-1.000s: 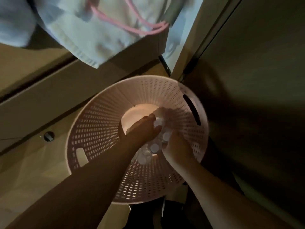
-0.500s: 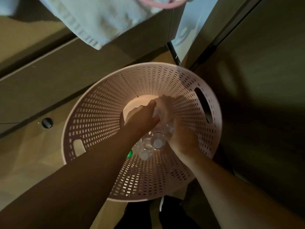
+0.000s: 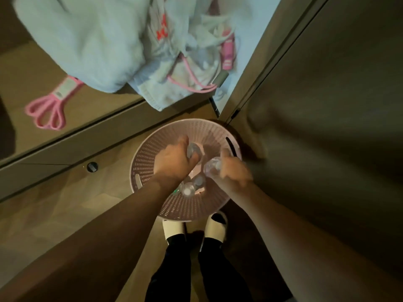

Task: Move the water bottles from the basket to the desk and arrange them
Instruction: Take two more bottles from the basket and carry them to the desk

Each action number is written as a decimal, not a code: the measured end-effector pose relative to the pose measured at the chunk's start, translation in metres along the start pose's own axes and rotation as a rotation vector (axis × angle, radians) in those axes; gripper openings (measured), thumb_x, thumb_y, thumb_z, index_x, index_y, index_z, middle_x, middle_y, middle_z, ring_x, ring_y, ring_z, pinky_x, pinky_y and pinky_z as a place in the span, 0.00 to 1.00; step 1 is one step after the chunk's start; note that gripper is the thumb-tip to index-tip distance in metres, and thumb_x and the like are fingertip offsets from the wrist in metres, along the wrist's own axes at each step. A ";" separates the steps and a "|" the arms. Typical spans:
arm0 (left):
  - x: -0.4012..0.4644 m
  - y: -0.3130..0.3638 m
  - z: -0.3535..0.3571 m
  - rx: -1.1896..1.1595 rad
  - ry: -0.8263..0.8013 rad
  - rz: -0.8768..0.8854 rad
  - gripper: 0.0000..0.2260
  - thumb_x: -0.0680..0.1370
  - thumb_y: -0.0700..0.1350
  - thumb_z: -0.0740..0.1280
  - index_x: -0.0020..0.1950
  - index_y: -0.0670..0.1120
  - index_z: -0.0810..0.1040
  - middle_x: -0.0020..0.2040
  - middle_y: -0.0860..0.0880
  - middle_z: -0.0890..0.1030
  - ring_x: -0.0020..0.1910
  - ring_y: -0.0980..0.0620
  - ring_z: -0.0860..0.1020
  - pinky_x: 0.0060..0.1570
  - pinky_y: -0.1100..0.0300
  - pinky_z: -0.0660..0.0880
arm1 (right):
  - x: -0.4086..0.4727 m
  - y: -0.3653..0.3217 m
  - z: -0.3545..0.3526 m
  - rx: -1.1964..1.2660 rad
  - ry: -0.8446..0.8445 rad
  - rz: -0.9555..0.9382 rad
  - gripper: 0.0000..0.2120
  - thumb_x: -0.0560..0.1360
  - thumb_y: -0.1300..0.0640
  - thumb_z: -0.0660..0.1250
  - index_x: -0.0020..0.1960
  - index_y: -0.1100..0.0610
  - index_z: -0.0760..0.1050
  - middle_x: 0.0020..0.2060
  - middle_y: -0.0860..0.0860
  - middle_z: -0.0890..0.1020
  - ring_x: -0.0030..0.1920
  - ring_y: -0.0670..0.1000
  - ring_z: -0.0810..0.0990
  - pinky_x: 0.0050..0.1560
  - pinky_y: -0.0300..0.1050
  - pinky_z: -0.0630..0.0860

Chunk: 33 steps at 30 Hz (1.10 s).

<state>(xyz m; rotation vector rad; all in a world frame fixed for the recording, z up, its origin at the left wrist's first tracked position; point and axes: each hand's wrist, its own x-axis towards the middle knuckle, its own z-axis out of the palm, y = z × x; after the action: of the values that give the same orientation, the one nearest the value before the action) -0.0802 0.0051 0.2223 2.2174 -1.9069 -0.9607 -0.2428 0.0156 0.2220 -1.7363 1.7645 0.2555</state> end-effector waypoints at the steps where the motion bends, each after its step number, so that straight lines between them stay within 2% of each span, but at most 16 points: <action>1: -0.015 0.014 -0.025 -0.016 0.014 -0.025 0.13 0.78 0.56 0.64 0.57 0.50 0.70 0.41 0.52 0.80 0.36 0.51 0.78 0.37 0.55 0.76 | -0.017 -0.010 -0.026 0.002 -0.017 0.008 0.26 0.76 0.44 0.67 0.68 0.54 0.65 0.56 0.55 0.80 0.57 0.56 0.80 0.53 0.49 0.75; 3: -0.044 0.040 -0.075 -0.035 0.061 -0.045 0.12 0.77 0.55 0.66 0.55 0.50 0.71 0.38 0.56 0.76 0.33 0.54 0.73 0.33 0.59 0.68 | -0.051 -0.027 -0.071 -0.024 0.009 -0.013 0.25 0.75 0.44 0.68 0.66 0.54 0.67 0.54 0.54 0.81 0.53 0.56 0.81 0.44 0.46 0.74; 4: -0.059 0.052 -0.099 -0.046 0.097 -0.039 0.12 0.77 0.55 0.66 0.55 0.50 0.71 0.39 0.55 0.75 0.34 0.53 0.73 0.34 0.58 0.67 | -0.069 -0.034 -0.094 -0.032 0.044 -0.048 0.24 0.75 0.44 0.69 0.65 0.54 0.68 0.53 0.54 0.82 0.52 0.56 0.82 0.42 0.45 0.72; 7: -0.113 0.080 -0.171 -0.040 0.143 -0.076 0.16 0.75 0.58 0.67 0.56 0.49 0.72 0.44 0.50 0.81 0.42 0.46 0.79 0.40 0.54 0.75 | -0.126 -0.056 -0.161 -0.007 0.059 -0.069 0.25 0.73 0.45 0.71 0.65 0.52 0.68 0.53 0.53 0.82 0.52 0.56 0.82 0.42 0.45 0.73; 8: -0.131 0.086 -0.191 -0.049 0.180 -0.073 0.17 0.75 0.59 0.67 0.56 0.49 0.73 0.45 0.49 0.81 0.43 0.45 0.80 0.40 0.54 0.75 | -0.144 -0.062 -0.183 0.009 0.048 -0.065 0.24 0.72 0.45 0.72 0.63 0.52 0.69 0.53 0.53 0.81 0.53 0.56 0.81 0.42 0.46 0.73; 11: -0.190 0.106 -0.255 -0.125 0.335 -0.101 0.15 0.74 0.57 0.68 0.52 0.49 0.74 0.41 0.52 0.78 0.42 0.46 0.79 0.38 0.56 0.72 | -0.197 -0.083 -0.246 0.079 0.065 -0.069 0.18 0.69 0.45 0.73 0.51 0.52 0.70 0.48 0.53 0.80 0.47 0.56 0.79 0.37 0.46 0.70; 15: -0.252 0.115 -0.313 -0.207 0.500 -0.104 0.12 0.71 0.56 0.69 0.46 0.50 0.74 0.38 0.52 0.78 0.38 0.47 0.79 0.38 0.52 0.78 | -0.253 -0.107 -0.295 0.103 0.163 -0.189 0.16 0.69 0.45 0.72 0.44 0.51 0.68 0.38 0.49 0.77 0.39 0.52 0.76 0.33 0.44 0.67; 21: -0.299 0.100 -0.354 -0.264 0.572 -0.101 0.09 0.71 0.54 0.70 0.44 0.51 0.73 0.36 0.56 0.77 0.35 0.55 0.78 0.37 0.50 0.81 | -0.288 -0.139 -0.307 0.121 0.185 -0.282 0.15 0.67 0.44 0.71 0.42 0.49 0.67 0.35 0.49 0.76 0.37 0.52 0.76 0.34 0.47 0.72; 25: -0.314 0.082 -0.363 -0.307 0.585 -0.123 0.10 0.70 0.55 0.69 0.44 0.52 0.72 0.36 0.55 0.78 0.36 0.53 0.79 0.38 0.48 0.81 | -0.295 -0.165 -0.301 0.084 0.153 -0.328 0.14 0.68 0.46 0.71 0.42 0.50 0.68 0.32 0.48 0.74 0.34 0.51 0.73 0.31 0.44 0.66; 30: -0.326 0.052 -0.372 -0.360 0.626 -0.184 0.12 0.67 0.58 0.68 0.43 0.52 0.72 0.36 0.55 0.78 0.37 0.52 0.79 0.39 0.47 0.81 | -0.294 -0.202 -0.297 0.010 0.144 -0.434 0.13 0.67 0.46 0.71 0.44 0.50 0.69 0.32 0.47 0.73 0.36 0.52 0.74 0.33 0.45 0.66; 33: -0.340 0.039 -0.377 -0.418 0.673 -0.260 0.12 0.70 0.56 0.70 0.44 0.50 0.72 0.37 0.54 0.78 0.37 0.53 0.80 0.38 0.47 0.82 | -0.293 -0.226 -0.296 -0.051 0.099 -0.527 0.14 0.67 0.46 0.70 0.43 0.50 0.68 0.33 0.47 0.74 0.36 0.51 0.74 0.31 0.44 0.64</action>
<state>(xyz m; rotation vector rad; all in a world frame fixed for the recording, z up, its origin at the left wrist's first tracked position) 0.0564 0.1775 0.6819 2.1676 -1.0466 -0.4682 -0.1412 0.0691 0.6817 -2.2053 1.3072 -0.0144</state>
